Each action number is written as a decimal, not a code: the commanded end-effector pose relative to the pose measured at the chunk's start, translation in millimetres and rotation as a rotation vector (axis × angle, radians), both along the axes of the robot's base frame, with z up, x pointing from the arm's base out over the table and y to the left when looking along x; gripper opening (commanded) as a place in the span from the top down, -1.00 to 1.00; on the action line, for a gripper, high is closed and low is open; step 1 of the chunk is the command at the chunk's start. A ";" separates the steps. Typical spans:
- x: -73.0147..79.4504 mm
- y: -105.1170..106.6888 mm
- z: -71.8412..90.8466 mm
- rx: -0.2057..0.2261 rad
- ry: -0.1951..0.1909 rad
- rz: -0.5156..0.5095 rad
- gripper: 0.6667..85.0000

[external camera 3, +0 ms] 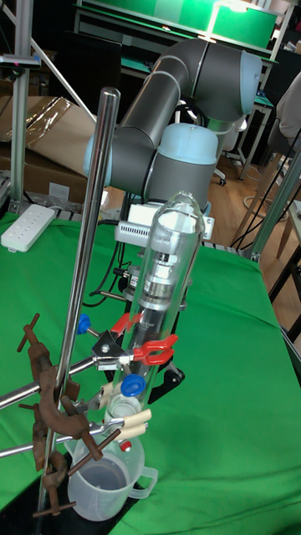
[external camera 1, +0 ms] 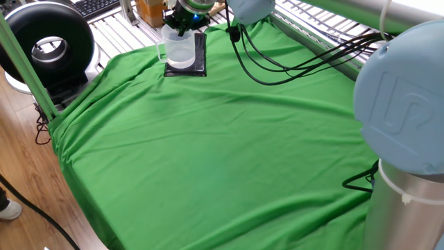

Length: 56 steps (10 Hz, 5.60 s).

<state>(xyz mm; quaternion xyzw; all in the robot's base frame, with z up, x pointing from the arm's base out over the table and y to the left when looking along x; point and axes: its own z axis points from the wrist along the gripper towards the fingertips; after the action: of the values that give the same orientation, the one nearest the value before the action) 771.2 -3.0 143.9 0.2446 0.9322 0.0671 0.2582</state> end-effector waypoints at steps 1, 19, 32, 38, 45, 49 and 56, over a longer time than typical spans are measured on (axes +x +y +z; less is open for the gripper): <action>0.6 -0.7 1.0 0.010 -0.001 -0.005 0.98; 3.4 -6.4 -1.5 0.000 0.008 0.004 0.98; 4.7 -9.7 -5.6 -0.015 0.012 0.017 0.98; 6.5 -11.6 -5.5 -0.015 0.012 0.025 0.98; 8.6 -15.2 -7.3 -0.023 0.015 0.036 0.98; 8.6 -16.1 -9.2 -0.026 0.020 0.036 0.98; 7.8 -14.4 -7.9 -0.021 0.020 0.031 0.98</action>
<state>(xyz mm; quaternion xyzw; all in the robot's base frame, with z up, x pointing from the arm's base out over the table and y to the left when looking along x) 778.6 -17.9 134.2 0.2223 0.9407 0.0530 0.2508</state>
